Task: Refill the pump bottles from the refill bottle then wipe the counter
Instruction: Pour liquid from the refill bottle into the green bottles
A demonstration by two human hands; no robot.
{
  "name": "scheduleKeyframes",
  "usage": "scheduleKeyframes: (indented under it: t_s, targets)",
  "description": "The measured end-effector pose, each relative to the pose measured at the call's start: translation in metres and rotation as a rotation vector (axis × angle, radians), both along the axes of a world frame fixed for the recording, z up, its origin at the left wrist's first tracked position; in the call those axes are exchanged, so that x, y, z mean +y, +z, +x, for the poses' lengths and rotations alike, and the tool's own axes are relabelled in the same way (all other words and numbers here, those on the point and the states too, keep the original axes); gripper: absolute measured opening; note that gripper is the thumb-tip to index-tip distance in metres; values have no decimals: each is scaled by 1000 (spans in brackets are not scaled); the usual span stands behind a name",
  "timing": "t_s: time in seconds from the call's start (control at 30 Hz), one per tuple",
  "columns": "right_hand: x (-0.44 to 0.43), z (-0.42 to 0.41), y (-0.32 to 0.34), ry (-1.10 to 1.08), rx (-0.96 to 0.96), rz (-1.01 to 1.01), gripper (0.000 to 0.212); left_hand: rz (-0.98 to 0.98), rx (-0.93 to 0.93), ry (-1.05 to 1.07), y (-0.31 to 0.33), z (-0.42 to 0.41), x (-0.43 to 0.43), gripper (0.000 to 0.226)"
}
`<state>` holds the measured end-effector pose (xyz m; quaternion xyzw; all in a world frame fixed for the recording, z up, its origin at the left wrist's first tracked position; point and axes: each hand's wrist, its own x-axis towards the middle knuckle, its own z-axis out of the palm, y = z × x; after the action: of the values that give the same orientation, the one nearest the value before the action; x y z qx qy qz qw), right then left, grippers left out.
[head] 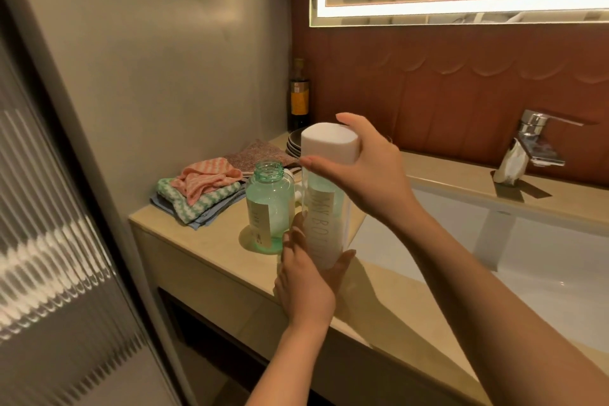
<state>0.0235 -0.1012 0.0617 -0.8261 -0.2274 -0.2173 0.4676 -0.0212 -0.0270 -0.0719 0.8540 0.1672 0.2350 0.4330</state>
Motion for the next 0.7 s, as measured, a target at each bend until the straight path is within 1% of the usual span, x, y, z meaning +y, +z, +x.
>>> scheduleKeyframes:
  t_s: [0.07,0.13,0.2,0.3,0.33,0.43,0.53,0.6,0.7]
  targets:
    - [-5,-5,-10,53,37,73,89,-17,-3,-8,1,-1,0,106]
    - [-8,-10,-22,78,57,117,91,-11,1,-15,4,-3,1,102]
    - [-9,-13,-35,85,72,136,91,22,36,-36,7,-4,1,94]
    - [-9,-15,-55,78,145,108,94,69,92,-50,7,-3,2,80]
    - [-9,-14,-61,80,180,94,94,78,102,-48,6,-3,2,80]
    - [-10,-12,-77,68,231,69,86,77,82,-53,4,-2,2,94]
    - [-13,-11,-80,33,214,94,78,105,81,-84,4,0,2,101]
    - [-18,-11,-80,21,197,105,77,154,93,-110,4,1,2,103]
    - [-29,-8,-78,-3,156,100,76,169,112,-135,2,2,3,105]
